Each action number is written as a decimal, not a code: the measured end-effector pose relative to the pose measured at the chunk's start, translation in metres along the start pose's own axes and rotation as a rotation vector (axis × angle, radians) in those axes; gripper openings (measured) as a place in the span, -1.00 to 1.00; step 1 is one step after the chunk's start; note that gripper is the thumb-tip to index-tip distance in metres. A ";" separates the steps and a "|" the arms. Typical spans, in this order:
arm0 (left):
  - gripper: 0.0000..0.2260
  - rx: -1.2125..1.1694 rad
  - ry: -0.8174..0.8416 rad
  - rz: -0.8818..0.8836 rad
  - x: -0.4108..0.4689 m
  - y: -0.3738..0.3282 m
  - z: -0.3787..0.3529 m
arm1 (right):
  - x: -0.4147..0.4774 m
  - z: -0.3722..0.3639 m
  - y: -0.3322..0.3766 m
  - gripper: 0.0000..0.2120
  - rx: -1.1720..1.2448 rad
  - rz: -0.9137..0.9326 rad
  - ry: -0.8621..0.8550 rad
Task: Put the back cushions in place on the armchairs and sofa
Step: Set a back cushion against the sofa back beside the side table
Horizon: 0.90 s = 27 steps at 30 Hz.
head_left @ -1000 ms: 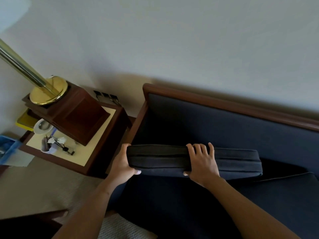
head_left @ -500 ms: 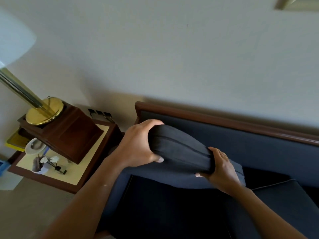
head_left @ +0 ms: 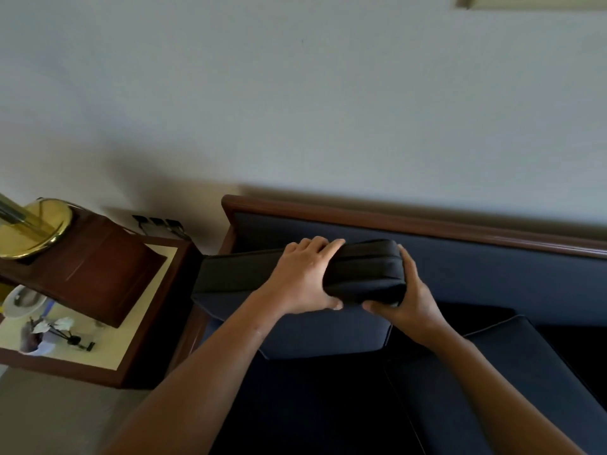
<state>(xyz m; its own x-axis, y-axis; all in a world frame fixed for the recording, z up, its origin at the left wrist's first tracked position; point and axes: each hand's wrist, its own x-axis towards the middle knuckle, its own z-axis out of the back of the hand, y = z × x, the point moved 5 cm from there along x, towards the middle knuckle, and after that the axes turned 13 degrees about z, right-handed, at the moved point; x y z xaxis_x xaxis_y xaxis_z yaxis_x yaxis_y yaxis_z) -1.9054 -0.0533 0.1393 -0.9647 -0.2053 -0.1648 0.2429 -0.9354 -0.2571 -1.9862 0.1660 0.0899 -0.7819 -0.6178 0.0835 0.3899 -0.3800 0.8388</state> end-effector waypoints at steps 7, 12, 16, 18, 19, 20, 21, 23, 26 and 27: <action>0.16 0.269 -0.052 0.238 -0.038 0.074 -0.007 | 0.028 0.012 0.032 0.29 -0.853 0.146 0.411; 0.10 0.078 0.054 0.374 -0.064 0.125 -0.006 | 0.046 -0.051 0.081 0.33 -0.940 0.379 0.532; 0.01 -0.564 0.052 0.409 -0.082 0.154 -0.021 | 0.048 -0.090 0.097 0.26 -0.924 0.481 0.533; 0.02 -0.787 0.005 0.438 -0.090 0.161 -0.034 | 0.046 -0.093 0.096 0.22 -0.936 0.495 0.499; 0.03 -0.849 -0.009 0.441 -0.092 0.163 -0.041 | 0.044 -0.092 0.094 0.19 -0.939 0.503 0.475; 0.02 -0.889 -0.019 0.438 -0.094 0.163 -0.046 | 0.041 -0.090 0.092 0.16 -0.938 0.513 0.451; 0.02 -0.920 -0.021 0.431 -0.094 0.162 -0.050 | 0.038 -0.088 0.090 0.13 -0.935 0.524 0.424; 0.02 -0.973 -0.012 0.414 -0.094 0.158 -0.055 | 0.031 -0.082 0.086 0.08 -0.921 0.548 0.365; -0.01 -1.012 0.007 0.402 -0.098 0.150 -0.067 | 0.022 -0.073 0.080 0.01 -0.891 0.577 0.290; -0.03 -1.008 0.009 0.414 -0.100 0.147 -0.072 | 0.018 -0.071 0.078 0.00 -0.880 0.589 0.268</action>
<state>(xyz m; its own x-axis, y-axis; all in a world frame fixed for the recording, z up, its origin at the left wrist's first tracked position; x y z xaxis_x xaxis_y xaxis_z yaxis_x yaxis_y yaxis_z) -1.7656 -0.1496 0.0494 -0.7893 -0.4442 -0.4240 0.5239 -0.1268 -0.8423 -1.9353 0.0758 0.1186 -0.2689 -0.9535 0.1363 0.9630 -0.2689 0.0188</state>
